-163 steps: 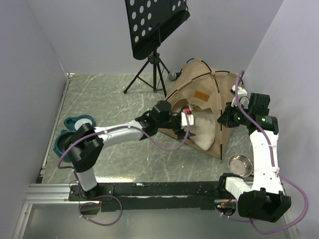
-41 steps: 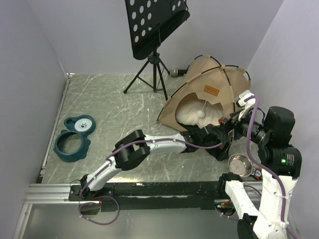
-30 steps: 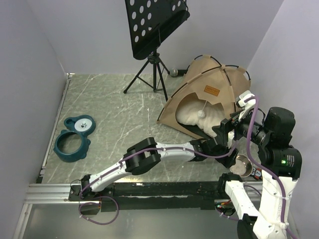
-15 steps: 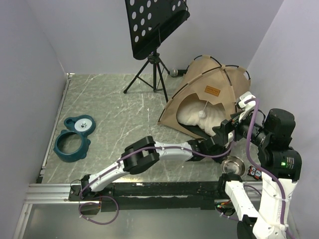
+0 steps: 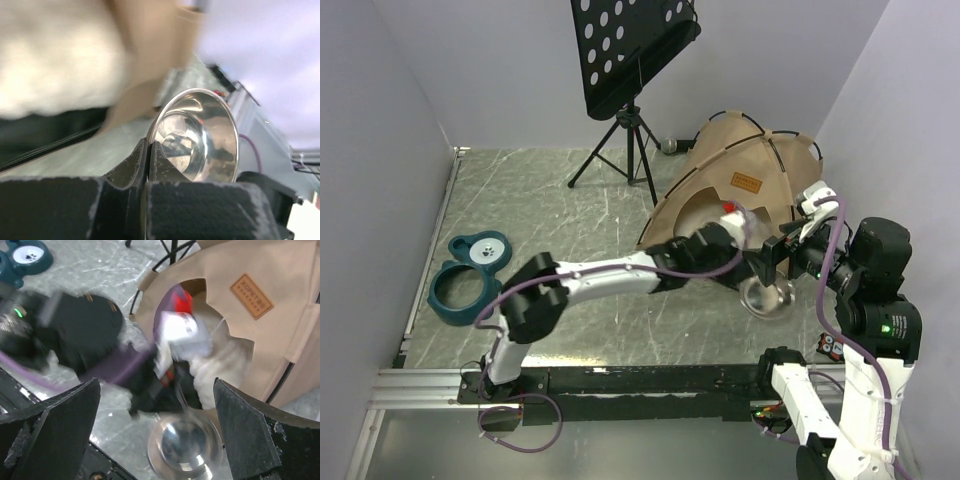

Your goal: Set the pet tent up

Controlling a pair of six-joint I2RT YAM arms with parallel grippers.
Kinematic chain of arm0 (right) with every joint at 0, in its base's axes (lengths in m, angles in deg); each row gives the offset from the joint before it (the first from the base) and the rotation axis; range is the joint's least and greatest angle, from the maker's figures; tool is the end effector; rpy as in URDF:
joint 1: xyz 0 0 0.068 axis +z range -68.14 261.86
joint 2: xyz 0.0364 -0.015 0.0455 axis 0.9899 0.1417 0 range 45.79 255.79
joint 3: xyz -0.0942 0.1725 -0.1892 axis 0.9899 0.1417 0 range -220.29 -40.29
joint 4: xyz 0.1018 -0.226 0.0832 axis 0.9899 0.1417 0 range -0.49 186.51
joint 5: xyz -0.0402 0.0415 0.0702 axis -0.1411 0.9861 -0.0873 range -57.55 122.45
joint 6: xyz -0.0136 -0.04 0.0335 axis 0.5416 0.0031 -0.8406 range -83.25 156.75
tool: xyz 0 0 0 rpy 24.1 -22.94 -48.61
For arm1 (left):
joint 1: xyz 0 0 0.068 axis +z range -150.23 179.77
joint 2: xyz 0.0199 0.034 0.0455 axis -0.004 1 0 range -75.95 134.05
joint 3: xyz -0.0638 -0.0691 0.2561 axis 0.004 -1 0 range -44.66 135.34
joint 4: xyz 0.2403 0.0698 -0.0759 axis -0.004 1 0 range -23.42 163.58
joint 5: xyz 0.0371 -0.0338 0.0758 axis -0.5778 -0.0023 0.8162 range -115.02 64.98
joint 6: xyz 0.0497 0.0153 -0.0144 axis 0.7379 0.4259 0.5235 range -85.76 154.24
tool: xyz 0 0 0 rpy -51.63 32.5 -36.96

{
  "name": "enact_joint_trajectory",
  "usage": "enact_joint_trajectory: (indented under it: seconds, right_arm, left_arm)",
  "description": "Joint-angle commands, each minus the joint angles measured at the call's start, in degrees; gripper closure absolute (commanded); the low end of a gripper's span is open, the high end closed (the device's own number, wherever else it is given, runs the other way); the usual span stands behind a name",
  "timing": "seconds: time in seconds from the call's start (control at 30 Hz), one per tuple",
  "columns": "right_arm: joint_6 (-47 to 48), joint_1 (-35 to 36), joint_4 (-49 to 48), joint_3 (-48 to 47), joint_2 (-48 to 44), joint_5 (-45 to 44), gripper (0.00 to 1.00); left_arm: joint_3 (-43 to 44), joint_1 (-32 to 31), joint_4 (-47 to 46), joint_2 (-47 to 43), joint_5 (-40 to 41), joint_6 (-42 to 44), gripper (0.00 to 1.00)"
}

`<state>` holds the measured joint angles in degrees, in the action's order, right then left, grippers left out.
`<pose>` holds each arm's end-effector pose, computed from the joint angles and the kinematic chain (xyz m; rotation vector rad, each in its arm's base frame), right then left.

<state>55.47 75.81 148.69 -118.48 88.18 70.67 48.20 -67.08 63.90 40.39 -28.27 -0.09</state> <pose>0.0842 0.0132 0.4430 -0.6253 1.7990 0.3668 0.1901 -0.4498 0.2687 0.6392 2.0418 -1.1787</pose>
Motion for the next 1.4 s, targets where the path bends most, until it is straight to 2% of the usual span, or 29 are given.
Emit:
enact_joint_trajectory:
  seconds: [0.0,0.13,0.3,0.43,0.5,0.63,0.67,0.8,0.93,1.1,1.37]
  right_arm:
    - [-2.1,0.2,-5.9,0.8,-0.4,-1.9,0.00]
    - [-3.1,0.2,-7.7,0.7,-0.2,-1.2,0.00]
    - [-2.5,0.2,-6.4,-0.3,0.9,0.1,0.00]
    - [-0.7,0.2,-5.2,0.5,1.1,0.3,0.00]
    - [-0.5,0.2,-5.2,1.5,0.9,0.5,0.00]
    - [-0.2,0.2,-5.4,2.7,1.7,2.4,0.00]
    - [0.0,0.2,-5.4,2.8,1.9,2.8,0.00]
    - [0.1,0.4,-6.4,3.7,2.2,4.1,0.00]
    - [0.1,1.1,-6.2,3.5,2.9,4.9,0.00]
    - [0.6,2.7,-5.5,1.3,3.7,4.1,0.00]
    - [1.0,3.7,-3.9,0.3,3.4,3.0,0.00]
  left_arm:
    - [-9.7,7.4,4.0,-9.2,1.0,0.2,0.99]
    - [-19.9,14.6,14.5,-20.9,1.5,7.6,0.99]
    - [-29.9,30.9,25.9,-36.3,1.4,17.5,0.99]
    - [-30.8,49.8,35.2,-46.1,1.4,28.8,0.99]
    - [-29.3,60.3,39.7,-49.8,-0.4,38.6,0.99]
    - [-26.8,79.0,48.1,-50.6,-2.3,54.9,0.99]
    - [-26.9,85.6,49.6,-50.2,-3.1,58.2,0.99]
    - [-27.2,102.9,50.2,-49.1,-9.0,68.9,0.99]
    - [-28.2,110.8,49.7,-46.2,-12.6,74.7,0.99]
    - [-31.6,113.3,45.7,-44.0,-13.1,77.1,0.99]
    - [-34.6,114.5,45.3,-43.7,-20.7,76.5,0.99]
